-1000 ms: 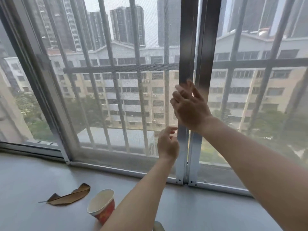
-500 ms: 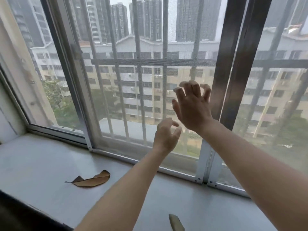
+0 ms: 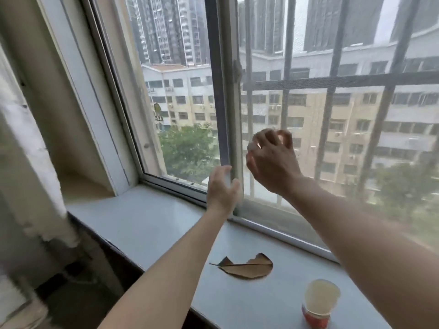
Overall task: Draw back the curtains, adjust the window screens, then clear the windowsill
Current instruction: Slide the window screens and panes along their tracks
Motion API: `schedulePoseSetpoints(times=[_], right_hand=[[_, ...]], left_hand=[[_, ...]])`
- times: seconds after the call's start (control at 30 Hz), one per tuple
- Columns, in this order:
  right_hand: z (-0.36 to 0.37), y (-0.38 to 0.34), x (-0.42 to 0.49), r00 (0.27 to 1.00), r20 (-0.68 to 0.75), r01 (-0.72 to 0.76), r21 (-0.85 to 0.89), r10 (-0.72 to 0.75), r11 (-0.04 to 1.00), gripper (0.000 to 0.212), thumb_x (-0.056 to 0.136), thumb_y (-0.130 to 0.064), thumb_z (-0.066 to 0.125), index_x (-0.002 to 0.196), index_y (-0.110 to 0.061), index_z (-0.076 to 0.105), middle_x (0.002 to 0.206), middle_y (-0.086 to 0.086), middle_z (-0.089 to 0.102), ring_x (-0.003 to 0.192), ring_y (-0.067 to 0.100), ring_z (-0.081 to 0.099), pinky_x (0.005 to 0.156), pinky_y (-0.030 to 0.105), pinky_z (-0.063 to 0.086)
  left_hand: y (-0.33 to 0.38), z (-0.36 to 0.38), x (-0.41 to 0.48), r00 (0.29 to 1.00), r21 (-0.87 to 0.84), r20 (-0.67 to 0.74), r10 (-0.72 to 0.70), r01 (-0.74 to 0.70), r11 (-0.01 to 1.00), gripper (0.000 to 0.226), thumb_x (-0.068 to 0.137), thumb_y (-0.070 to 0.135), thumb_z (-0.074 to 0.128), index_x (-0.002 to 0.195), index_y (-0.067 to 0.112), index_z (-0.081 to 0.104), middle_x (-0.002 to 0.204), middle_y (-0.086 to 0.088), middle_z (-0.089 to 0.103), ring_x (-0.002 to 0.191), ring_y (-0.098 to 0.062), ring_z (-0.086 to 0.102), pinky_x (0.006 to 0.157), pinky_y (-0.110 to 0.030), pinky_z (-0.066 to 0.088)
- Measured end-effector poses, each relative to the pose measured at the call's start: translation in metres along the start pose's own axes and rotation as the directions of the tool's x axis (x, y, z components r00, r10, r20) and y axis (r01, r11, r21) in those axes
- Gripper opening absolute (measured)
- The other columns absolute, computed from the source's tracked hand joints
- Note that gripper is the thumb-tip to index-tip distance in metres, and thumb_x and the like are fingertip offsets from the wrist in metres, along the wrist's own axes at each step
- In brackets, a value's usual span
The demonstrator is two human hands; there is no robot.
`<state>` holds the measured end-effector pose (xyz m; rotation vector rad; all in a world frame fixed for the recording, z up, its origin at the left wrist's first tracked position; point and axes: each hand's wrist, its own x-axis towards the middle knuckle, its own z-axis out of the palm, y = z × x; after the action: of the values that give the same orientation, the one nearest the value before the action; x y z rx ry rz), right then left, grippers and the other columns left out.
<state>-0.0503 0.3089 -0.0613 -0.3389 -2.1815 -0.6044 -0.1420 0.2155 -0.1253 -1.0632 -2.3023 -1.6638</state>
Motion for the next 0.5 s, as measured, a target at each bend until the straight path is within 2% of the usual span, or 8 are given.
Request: schedulePoseSetpoints(times=[0.03, 0.1, 0.27, 0.37, 0.5], right_hand=[[0.007, -0.017, 0.011, 1.0, 0.018, 0.007, -0.002, -0.007, 1.0, 0.015, 0.076, -0.02, 0.061, 0.076, -0.006, 0.065, 0.09, 0.012, 0.064, 0.097, 0.03, 0.056, 0.086, 0.042, 0.023], [0.016, -0.037, 0.023, 0.998, 0.064, 0.01, 0.004, -0.01, 1.0, 0.012, 0.074, -0.018, 0.065, 0.074, -0.006, 0.065, 0.086, 0.012, 0.065, 0.094, 0.03, 0.06, 0.086, 0.041, 0.023], [0.059, -0.087, 0.069, 0.991, 0.125, 0.045, 0.051, -0.051, 0.998, 0.012, 0.077, -0.018, 0.062, 0.074, -0.007, 0.066, 0.086, 0.009, 0.067, 0.093, 0.029, 0.06, 0.085, 0.043, 0.027], [0.088, -0.104, 0.094, 0.986, 0.143, 0.081, 0.037, -0.086, 0.996, 0.011, 0.076, -0.019, 0.061, 0.079, -0.01, 0.065, 0.088, 0.006, 0.068, 0.096, 0.027, 0.062, 0.085, 0.042, 0.025], [0.138, -0.125, 0.135, 0.979, 0.178, 0.083, 0.068, -0.094, 0.994, 0.019, 0.074, -0.015, 0.063, 0.092, -0.01, 0.066, 0.098, 0.006, 0.07, 0.1, 0.027, 0.063, 0.089, 0.042, 0.04]], left_hand=[[-0.013, -0.014, 0.01, 1.0, 0.009, 0.001, -0.002, 0.002, 1.0, 0.034, 0.084, 0.005, 0.055, 0.118, 0.003, 0.053, 0.125, -0.014, 0.052, 0.117, -0.027, 0.048, 0.103, -0.032, 0.036], [-0.029, -0.032, 0.021, 1.0, 0.025, 0.0, -0.011, 0.011, 1.0, 0.038, 0.084, 0.004, 0.055, 0.122, 0.004, 0.05, 0.131, -0.014, 0.048, 0.123, -0.026, 0.044, 0.106, -0.031, 0.032], [-0.08, -0.069, 0.066, 1.0, 0.082, -0.031, -0.002, 0.005, 0.997, 0.038, 0.083, 0.004, 0.055, 0.121, 0.006, 0.052, 0.139, -0.015, 0.041, 0.133, -0.024, 0.033, 0.109, -0.027, 0.021], [-0.11, -0.077, 0.097, 0.999, 0.124, -0.028, -0.041, 0.044, 0.991, 0.042, 0.087, 0.009, 0.053, 0.129, 0.01, 0.047, 0.149, -0.016, 0.025, 0.14, -0.023, 0.02, 0.112, -0.028, 0.016], [-0.153, -0.082, 0.144, 0.995, 0.107, -0.033, -0.094, 0.097, 0.99, 0.048, 0.091, 0.021, 0.051, 0.136, 0.014, 0.039, 0.154, -0.016, 0.007, 0.143, -0.025, 0.009, 0.114, -0.035, 0.013]])
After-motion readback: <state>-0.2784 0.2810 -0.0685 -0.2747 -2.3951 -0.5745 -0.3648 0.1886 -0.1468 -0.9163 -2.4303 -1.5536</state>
